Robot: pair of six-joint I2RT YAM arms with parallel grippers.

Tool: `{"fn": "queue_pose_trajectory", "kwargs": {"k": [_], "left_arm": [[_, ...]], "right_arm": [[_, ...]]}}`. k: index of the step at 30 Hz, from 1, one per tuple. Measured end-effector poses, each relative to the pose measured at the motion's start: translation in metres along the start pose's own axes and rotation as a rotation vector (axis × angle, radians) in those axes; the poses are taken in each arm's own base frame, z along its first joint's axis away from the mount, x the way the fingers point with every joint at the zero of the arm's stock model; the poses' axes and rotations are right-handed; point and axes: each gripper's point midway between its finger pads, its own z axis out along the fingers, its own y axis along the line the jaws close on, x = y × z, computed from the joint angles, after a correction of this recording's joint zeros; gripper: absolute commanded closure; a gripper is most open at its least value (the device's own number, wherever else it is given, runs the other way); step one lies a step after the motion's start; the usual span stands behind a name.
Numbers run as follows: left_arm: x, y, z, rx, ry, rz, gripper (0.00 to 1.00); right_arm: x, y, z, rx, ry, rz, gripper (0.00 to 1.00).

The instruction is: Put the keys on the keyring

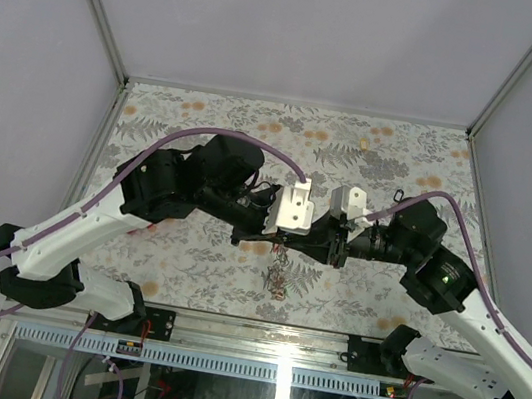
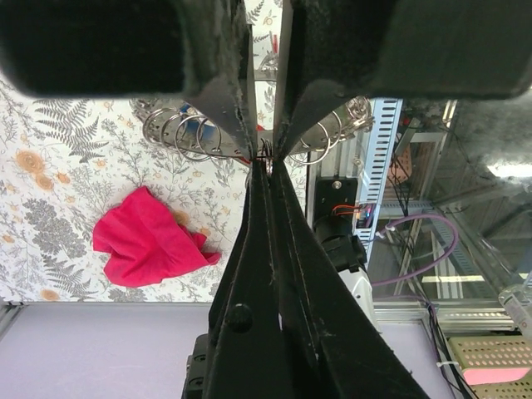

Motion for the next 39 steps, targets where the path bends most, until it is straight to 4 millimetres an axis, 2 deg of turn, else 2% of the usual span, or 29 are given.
{"fn": "queue_pose_trajectory", "kwargs": {"k": [2,4,11,14,19,26,34,39], "left_arm": [[0.001,-0.002,0.0,0.005,0.004,0.0,1.0],[0.002,-0.002,0.0,0.006,0.009,-0.001,1.0],[0.002,-0.002,0.0,0.003,0.01,-0.001,0.98],[-0.002,-0.001,-0.001,-0.007,-0.014,0.008,0.85],[-0.019,-0.004,-0.01,-0.042,-0.152,0.033,0.77],[-0.047,-0.006,-0.034,-0.109,-0.338,0.075,0.77],[-0.049,-0.006,-0.024,-0.082,-0.357,0.067,0.8],[-0.052,-0.01,-0.024,-0.063,-0.369,0.074,0.8]], "right_arm": [[0.001,0.0,0.0,0.0,0.001,0.003,0.96],[0.002,0.001,0.001,-0.008,0.004,0.01,1.0],[0.002,0.001,0.0,-0.005,0.005,0.007,1.0],[-0.002,0.001,-0.003,0.005,-0.011,-0.005,1.0],[-0.014,0.007,-0.014,0.028,-0.075,-0.025,1.0],[-0.032,0.015,-0.022,0.029,-0.14,-0.042,1.0],[-0.035,0.019,-0.022,0.011,-0.152,-0.031,1.0],[-0.036,0.021,-0.023,0.0,-0.155,-0.023,1.0]]}}
